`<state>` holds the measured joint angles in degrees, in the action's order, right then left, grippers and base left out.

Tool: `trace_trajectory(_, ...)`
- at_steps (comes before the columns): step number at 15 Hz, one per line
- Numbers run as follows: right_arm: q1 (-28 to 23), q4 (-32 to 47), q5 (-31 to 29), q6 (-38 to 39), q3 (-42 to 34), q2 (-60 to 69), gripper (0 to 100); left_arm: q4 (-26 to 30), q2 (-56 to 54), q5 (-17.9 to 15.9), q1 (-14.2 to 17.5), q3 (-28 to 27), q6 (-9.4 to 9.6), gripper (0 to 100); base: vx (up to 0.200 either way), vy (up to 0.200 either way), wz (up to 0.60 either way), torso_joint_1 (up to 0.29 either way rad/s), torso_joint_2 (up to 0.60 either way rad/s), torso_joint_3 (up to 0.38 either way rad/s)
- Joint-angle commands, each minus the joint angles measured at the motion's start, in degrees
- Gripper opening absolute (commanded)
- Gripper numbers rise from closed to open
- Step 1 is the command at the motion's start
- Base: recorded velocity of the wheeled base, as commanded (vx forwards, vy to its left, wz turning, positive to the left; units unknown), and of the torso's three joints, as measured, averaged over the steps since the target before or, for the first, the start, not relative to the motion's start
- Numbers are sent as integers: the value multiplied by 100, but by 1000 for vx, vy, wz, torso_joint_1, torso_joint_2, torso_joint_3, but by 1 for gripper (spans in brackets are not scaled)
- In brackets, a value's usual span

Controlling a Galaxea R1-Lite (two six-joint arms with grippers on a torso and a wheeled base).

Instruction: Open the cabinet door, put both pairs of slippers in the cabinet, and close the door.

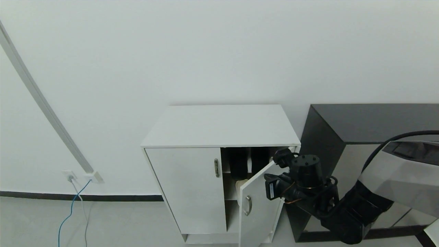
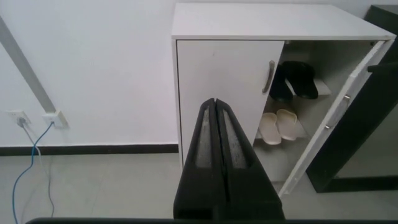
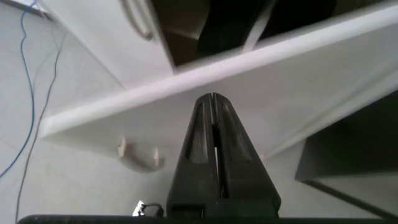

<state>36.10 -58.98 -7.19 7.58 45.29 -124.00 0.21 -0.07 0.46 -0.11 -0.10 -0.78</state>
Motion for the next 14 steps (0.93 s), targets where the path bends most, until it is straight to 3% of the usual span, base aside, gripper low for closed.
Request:
trace_trajectory(1,-15,9,7,-2,358,-335,0,-12,7,6,2,1,8,0,0,0,0,0,0,0)
trace_trajectory(9,-358,97,7,-46,1597,-1100,0,-3,7,-2,2,1,16,0,0,0,0,0,0,0)
trace_trajectory(14,-481,106,7,-46,1949,-1302,0,-3,7,-2,2,1,16,0,0,0,0,0,0,0)
